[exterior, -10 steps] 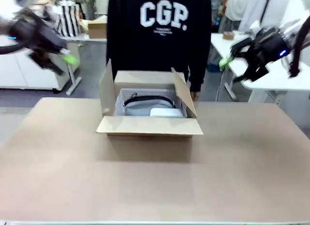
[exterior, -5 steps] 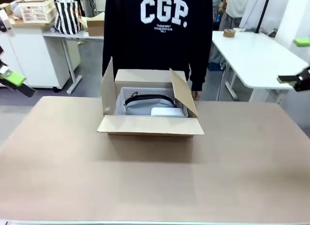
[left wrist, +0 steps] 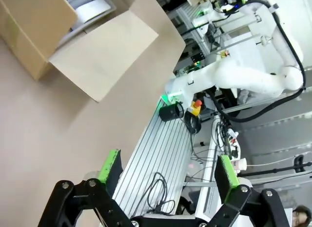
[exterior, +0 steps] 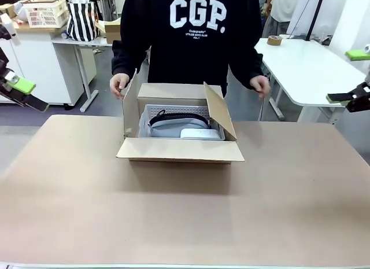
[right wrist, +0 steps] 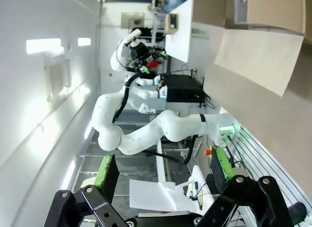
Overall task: Pack the gift set into the box.
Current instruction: Lift both hands away from the flaps of the Package Box, then press and hold the closed box until the human finishes sealing it.
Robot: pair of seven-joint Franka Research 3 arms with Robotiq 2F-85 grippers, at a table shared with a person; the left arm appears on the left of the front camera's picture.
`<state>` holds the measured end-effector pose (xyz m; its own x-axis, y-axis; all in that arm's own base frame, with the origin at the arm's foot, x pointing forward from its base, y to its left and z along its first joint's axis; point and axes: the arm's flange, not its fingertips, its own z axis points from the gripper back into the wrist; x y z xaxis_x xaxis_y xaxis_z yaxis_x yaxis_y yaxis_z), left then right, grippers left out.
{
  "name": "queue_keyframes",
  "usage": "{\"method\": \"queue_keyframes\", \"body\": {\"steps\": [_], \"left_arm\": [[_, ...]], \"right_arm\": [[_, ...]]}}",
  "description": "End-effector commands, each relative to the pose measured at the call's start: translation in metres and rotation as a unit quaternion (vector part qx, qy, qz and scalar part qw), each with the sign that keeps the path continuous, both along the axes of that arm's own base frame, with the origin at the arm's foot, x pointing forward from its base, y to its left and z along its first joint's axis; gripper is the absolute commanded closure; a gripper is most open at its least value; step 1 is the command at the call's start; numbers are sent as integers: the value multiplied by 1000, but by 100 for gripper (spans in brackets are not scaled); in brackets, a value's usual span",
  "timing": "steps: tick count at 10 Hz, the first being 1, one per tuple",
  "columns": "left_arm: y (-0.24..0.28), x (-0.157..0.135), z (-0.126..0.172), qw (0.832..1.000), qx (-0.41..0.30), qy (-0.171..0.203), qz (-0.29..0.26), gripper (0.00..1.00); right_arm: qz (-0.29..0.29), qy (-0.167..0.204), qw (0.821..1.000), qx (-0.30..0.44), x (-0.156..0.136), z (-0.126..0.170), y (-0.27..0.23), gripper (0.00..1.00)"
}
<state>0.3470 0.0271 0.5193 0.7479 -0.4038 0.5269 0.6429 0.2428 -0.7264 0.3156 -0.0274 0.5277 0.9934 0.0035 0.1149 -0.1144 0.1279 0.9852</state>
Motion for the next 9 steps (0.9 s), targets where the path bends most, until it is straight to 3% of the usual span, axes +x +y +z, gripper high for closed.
{"method": "queue_keyframes", "body": {"steps": [1,9], "left_arm": [[1,-8,-1,1000,3,-3,-6,0],[1,-8,-1,1000,3,-3,-6,0]], "right_arm": [[-6,1,1000,2,-1,5,-5,0],[-6,1,1000,2,-1,5,-5,0]]}}
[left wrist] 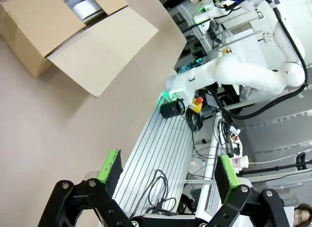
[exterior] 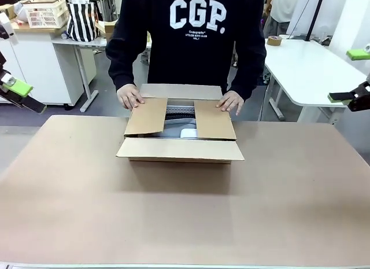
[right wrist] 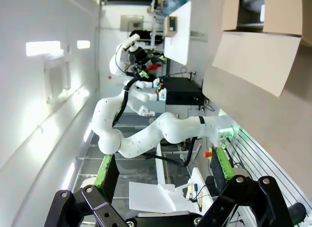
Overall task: Pack the gift set into the box.
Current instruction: Press and hold the closed box until the human finishes sealing it.
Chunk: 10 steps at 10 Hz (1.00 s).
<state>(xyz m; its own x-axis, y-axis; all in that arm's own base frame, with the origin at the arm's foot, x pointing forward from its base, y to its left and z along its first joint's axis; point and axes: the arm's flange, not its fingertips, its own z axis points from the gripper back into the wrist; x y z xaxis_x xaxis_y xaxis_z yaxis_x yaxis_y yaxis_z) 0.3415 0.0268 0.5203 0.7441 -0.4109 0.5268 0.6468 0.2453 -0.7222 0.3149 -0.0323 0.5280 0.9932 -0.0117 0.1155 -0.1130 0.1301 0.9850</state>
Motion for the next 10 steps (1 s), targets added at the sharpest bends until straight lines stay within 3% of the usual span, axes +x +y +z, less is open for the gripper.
{"method": "queue_keyframes", "body": {"steps": [1,10], "left_arm": [[2,-3,-2,1000,0,-1,-3,0],[2,-3,-2,1000,0,-1,-3,0]], "right_arm": [[1,1,1000,2,0,5,0,0],[1,1,1000,2,0,5,0,0]]}}
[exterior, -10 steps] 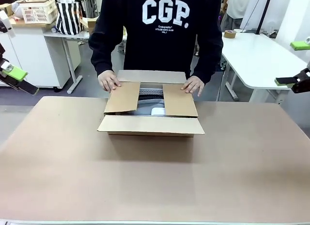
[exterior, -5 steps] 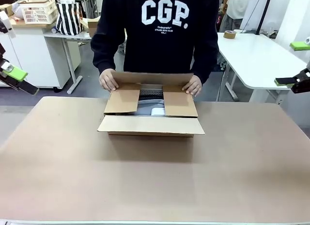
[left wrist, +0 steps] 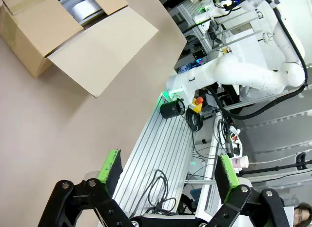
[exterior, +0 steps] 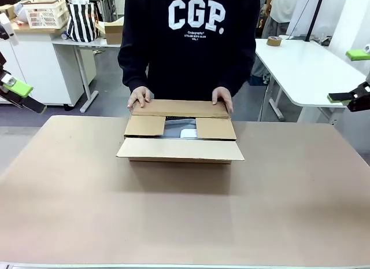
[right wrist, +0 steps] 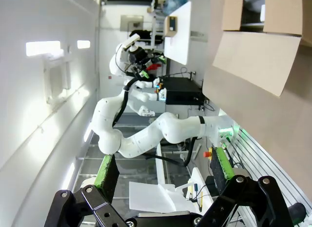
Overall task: Pack the gift set into the box.
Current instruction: Press and hold the closed box until the human finishes sealing it.
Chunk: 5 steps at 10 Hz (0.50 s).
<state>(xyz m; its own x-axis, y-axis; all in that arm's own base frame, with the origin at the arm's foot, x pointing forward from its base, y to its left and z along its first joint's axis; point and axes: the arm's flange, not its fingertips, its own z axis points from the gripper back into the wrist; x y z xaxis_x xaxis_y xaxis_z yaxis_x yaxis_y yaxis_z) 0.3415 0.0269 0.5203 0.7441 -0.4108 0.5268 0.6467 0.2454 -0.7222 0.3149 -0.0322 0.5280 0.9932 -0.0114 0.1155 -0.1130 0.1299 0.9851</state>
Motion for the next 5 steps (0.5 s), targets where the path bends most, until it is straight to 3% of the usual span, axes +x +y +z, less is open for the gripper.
{"method": "queue_keyframes", "body": {"steps": [1,5], "left_arm": [[2,-3,-2,1000,0,-1,-4,0],[2,-3,-2,1000,0,-1,-4,0]], "right_arm": [[1,1,1000,2,0,5,0,0],[1,1,1000,2,0,5,0,0]]}}
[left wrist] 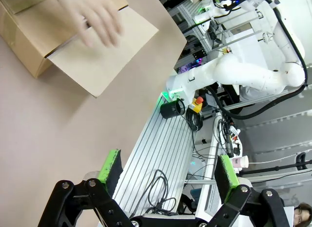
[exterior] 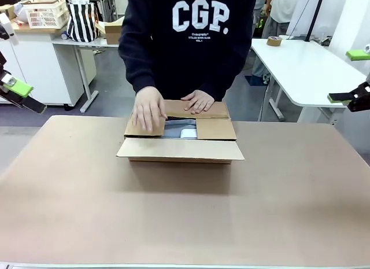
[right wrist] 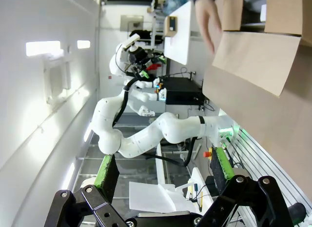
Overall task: Pack the gift set into the box.
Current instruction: Press and hold the closed box until the human finishes sealing it.
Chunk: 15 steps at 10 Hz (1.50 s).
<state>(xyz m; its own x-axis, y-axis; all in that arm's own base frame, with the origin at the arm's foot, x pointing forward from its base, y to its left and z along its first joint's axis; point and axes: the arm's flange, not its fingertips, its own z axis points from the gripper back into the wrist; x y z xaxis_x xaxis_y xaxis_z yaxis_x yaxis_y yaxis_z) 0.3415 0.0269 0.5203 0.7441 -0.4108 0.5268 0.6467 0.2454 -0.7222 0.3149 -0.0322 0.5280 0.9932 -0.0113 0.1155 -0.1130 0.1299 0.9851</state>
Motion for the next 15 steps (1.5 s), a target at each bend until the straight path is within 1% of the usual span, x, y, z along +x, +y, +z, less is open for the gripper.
{"method": "queue_keyframes", "body": {"steps": [1,15], "left_arm": [[2,-3,-2,1000,0,-1,-4,0],[2,-3,-2,1000,0,-1,-4,0]], "right_arm": [[1,1,1000,2,0,5,0,0],[1,1,1000,2,0,5,0,0]]}}
